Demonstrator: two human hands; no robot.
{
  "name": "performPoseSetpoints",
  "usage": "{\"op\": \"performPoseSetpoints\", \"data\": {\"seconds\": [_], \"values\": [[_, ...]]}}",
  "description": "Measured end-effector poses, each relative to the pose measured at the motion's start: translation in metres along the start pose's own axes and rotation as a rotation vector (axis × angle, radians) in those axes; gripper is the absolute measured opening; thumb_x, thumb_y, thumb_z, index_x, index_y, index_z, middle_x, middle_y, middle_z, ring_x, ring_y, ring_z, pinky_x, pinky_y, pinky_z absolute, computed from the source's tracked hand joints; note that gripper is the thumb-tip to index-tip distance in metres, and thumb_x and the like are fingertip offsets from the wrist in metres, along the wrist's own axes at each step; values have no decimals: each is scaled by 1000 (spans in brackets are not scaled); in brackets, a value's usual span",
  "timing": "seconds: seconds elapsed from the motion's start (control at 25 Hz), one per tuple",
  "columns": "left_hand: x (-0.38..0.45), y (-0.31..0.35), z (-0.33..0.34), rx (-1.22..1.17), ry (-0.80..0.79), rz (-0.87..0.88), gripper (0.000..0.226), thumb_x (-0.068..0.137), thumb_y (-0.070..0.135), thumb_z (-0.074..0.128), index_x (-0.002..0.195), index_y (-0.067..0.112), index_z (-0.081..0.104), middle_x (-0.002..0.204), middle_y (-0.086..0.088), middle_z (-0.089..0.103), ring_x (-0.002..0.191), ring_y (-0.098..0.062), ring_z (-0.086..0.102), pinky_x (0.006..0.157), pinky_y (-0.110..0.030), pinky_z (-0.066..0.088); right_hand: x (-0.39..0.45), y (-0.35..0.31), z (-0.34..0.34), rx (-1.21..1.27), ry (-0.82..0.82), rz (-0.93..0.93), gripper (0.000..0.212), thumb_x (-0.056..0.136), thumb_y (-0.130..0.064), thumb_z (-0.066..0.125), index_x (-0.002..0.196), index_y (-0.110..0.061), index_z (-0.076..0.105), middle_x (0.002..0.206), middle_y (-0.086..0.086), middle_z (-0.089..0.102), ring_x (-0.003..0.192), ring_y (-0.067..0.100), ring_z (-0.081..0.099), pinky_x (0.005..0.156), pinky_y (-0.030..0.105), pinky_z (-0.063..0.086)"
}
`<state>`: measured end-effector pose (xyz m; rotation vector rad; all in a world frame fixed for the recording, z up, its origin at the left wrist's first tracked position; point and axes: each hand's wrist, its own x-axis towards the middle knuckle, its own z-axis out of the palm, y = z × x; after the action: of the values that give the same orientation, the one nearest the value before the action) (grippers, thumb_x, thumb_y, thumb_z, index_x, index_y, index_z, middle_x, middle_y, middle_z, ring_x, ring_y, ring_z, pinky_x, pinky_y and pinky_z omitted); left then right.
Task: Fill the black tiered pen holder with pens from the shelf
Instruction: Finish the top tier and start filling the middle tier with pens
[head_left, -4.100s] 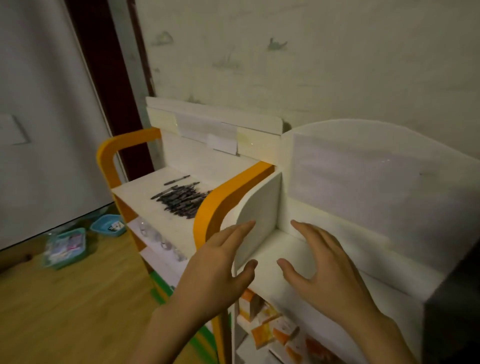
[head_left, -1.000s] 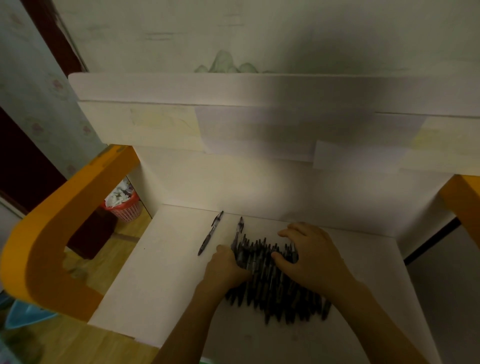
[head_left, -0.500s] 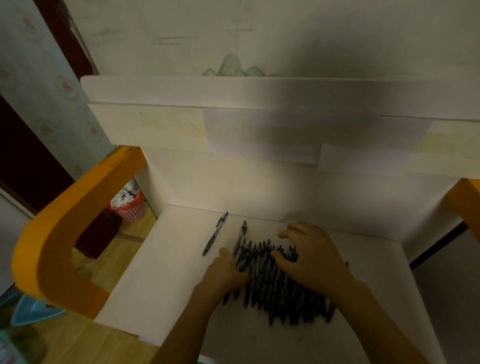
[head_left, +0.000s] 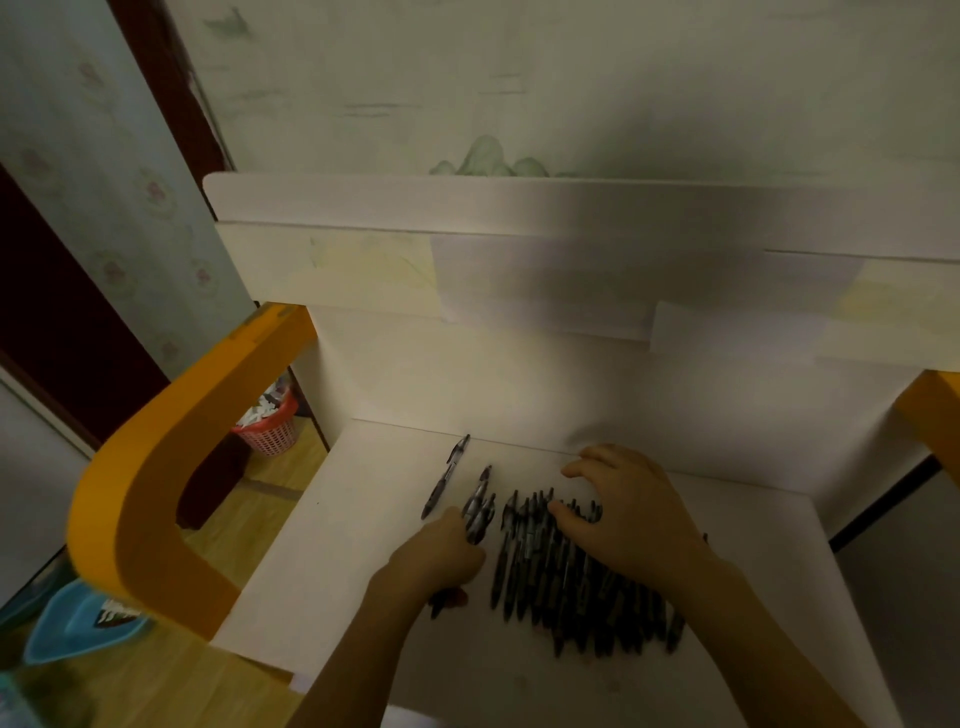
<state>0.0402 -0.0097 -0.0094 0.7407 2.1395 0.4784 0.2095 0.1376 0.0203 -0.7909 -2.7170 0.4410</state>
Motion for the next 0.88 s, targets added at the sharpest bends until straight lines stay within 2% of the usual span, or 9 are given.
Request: {"op": "performPoseSetpoints", "data": {"seconds": [0.16,0.28,0.4,0.48,0.6,0.68,0.76,0.88], "values": [[-4,-3,-6,84,19,82,24,92,21,53,111,21,38,88,1,52,67,-15,64,68,-34,59,-2,-5,-4,-7,14,11,49,86,-57,56,124,-26,61,128,-8,56,122,13,48,109,38,34],[-5,-4,-4,99,0,98,33,90,21,55,118,19,39,91,-1,52,67,-11,53,49,-23,49,-5,-7,-5,-32,9,27,51,86,-60,53,126,-28,60,131,-9,55,125,11,46,112,37,32],[-9,-7,-1,103,-43,73,39,90,22,56,122,18,36,96,-4,53,68,-11,50,46,-20,44,-10,-11,-8,-45,19,52,51,86,-61,52,125,-29,59,132,-10,54,125,11,46,113,34,28],[-8,-10,-1,144,-40,98,34,90,22,57,119,18,39,94,-2,53,69,-11,51,50,-20,45,-14,-14,-9,-54,40,64,50,87,-60,53,124,-29,60,130,-10,55,124,11,46,113,33,28],[-11,-6,-6,179,22,180,6,92,21,53,94,19,48,83,3,51,66,-7,48,53,-18,40,-19,-18,-13,-71,40,89,52,86,-61,53,127,-29,58,132,-10,54,125,12,45,114,35,27],[-14,3,-13,169,52,260,13,93,22,51,81,25,45,78,6,51,63,-4,47,47,-13,35,-21,-21,-19,-92,44,108,54,86,-61,52,129,-29,57,133,-9,54,126,12,46,114,36,29],[-17,14,-19,111,60,341,11,93,26,51,83,27,45,79,8,52,64,-2,48,41,-10,32,-23,-24,-27,-113,63,124,55,84,-61,53,127,-28,59,129,-9,56,122,14,49,111,36,33],[-23,35,-25,86,59,467,8,93,31,51,94,24,47,82,7,55,66,-4,52,45,-15,35,-32,-30,-42,-129,136,156,55,82,-56,59,126,-24,62,127,-4,59,120,18,52,108,37,37]]}}
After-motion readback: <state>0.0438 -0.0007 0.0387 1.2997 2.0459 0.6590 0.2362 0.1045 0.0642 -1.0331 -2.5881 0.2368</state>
